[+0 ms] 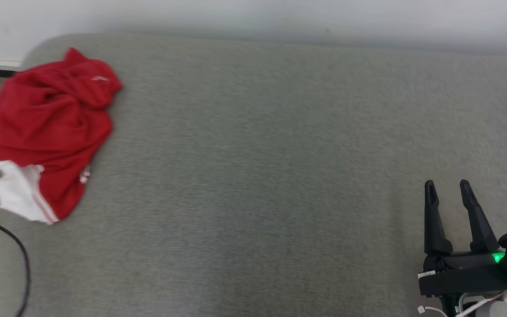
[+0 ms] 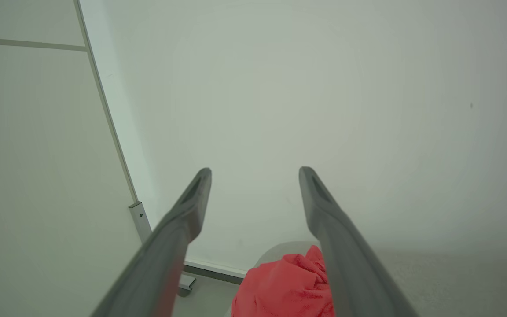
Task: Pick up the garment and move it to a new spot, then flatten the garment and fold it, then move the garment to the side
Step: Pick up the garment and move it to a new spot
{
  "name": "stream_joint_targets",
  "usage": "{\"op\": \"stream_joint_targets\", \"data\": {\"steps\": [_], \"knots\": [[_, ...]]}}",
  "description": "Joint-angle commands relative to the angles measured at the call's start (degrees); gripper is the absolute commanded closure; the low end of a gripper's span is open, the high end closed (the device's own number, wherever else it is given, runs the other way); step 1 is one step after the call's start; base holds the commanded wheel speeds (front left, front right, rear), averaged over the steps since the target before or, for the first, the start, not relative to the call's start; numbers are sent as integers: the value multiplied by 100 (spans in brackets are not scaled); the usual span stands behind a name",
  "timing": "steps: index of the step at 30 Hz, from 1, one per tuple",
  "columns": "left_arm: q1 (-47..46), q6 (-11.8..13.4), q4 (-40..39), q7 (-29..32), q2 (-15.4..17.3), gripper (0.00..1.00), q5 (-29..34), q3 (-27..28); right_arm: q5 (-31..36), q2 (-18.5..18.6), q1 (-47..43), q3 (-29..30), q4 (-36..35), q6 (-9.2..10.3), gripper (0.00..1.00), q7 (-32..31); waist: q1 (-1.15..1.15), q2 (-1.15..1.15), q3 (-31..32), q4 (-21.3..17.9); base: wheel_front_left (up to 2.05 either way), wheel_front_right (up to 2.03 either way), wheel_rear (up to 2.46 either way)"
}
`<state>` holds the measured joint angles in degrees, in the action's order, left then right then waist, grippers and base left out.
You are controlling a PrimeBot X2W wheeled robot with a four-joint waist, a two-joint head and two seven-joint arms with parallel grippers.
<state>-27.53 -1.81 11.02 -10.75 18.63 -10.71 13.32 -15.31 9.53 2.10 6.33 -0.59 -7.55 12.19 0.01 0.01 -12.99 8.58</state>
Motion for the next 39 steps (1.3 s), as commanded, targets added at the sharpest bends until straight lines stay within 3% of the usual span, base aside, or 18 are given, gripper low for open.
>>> {"op": "stream_joint_targets", "data": {"steps": [1,8,18,30,31,32,33,34,39], "knots": [[-300,-34,180,176,211,0,11,10,-48,-54,113,5,-16,16,0,63,-1,-1,-901,-943,0,0,0],[-929,-58,665,493,580,0,21,-2,-74,-72,265,-12,-18,16,0,157,-1,-1,-1191,-1208,0,0,0],[-1353,-123,2017,1104,1038,0,67,-97,-52,-42,356,38,-84,16,0,192,-1,-1,-1384,-1363,0,0,0],[-1578,-246,3418,2512,1048,0,-421,-39,-62,30,421,6,-106,16,0,140,-1,-1,-1364,-1362,0,0,0],[-1591,-248,3472,2571,1033,9,-454,-30,-52,26,414,1,-114,16,0,134,-1,-1,-1355,-1363,0,0,0],[-1603,-247,3519,2604,1023,55,-468,-47,-47,30,410,-4,-108,16,0,128,-1,-1,-1345,-1364,0,0,0],[-1615,-241,3543,2595,1026,86,-450,-74,-45,31,415,-10,-99,16,0,121,-1,-1,-1332,-1368,0,0,0],[-1623,-226,3570,2569,1022,100,-436,-93,-43,34,422,-15,-89,16,0,112,-1,-1,-1314,-1374,0,0,0],[-1726,70,3427,1918,1027,100,-207,-187,-41,50,391,-6,-72,16,0,118,-1,-1,-1134,-1365,0,0,0]]}}
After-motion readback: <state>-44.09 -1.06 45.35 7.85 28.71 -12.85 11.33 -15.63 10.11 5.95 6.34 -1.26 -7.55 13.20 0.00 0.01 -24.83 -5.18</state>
